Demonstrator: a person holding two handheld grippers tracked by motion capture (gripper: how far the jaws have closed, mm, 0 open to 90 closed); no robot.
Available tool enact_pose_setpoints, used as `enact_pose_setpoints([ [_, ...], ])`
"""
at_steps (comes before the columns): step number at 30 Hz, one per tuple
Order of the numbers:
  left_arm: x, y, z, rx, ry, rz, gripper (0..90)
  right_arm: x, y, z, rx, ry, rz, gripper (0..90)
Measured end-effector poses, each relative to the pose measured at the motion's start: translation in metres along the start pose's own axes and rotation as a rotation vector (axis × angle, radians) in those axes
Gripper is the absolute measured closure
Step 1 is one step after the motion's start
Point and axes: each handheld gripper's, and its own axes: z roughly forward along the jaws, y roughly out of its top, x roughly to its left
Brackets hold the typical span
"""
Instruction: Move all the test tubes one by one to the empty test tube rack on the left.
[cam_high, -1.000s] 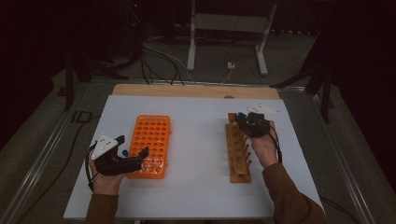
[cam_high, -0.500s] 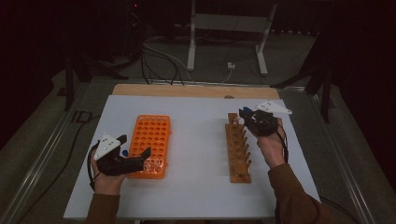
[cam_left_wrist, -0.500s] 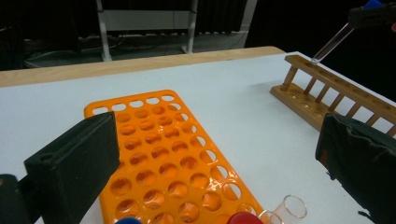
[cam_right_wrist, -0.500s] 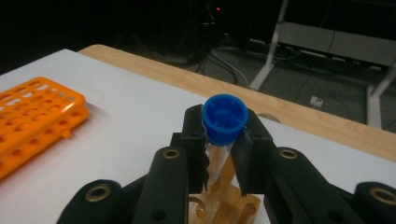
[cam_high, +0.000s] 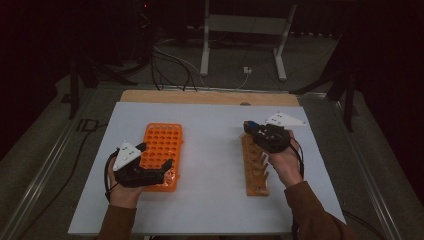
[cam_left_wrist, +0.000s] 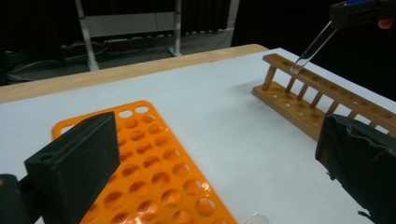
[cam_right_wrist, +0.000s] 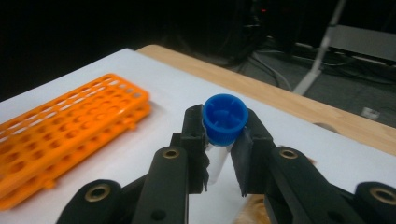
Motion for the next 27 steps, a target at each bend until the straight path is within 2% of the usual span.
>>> enact_pose_setpoints([
  [8, -0.014, 0.005, 0.011, 0.0, -0.034, 0.021, 0.7, 0.025, 0.002, 0.0, 0.015, 0.077, -0.045, 76.3],
  [15, -0.028, 0.007, 0.024, 0.015, -0.073, 0.038, 1.6, 0.042, 0.0, 0.0, 0.022, 0.152, -0.044, 76.3],
  [25, -0.052, 0.009, 0.038, 0.034, -0.125, 0.09, 16.2, 0.061, -0.004, 0.001, 0.049, 0.235, -0.051, 76.2],
  [27, -0.058, 0.01, 0.041, 0.043, -0.137, 0.106, 16.4, 0.065, -0.003, 0.0, 0.05, 0.253, -0.052, 76.2],
])
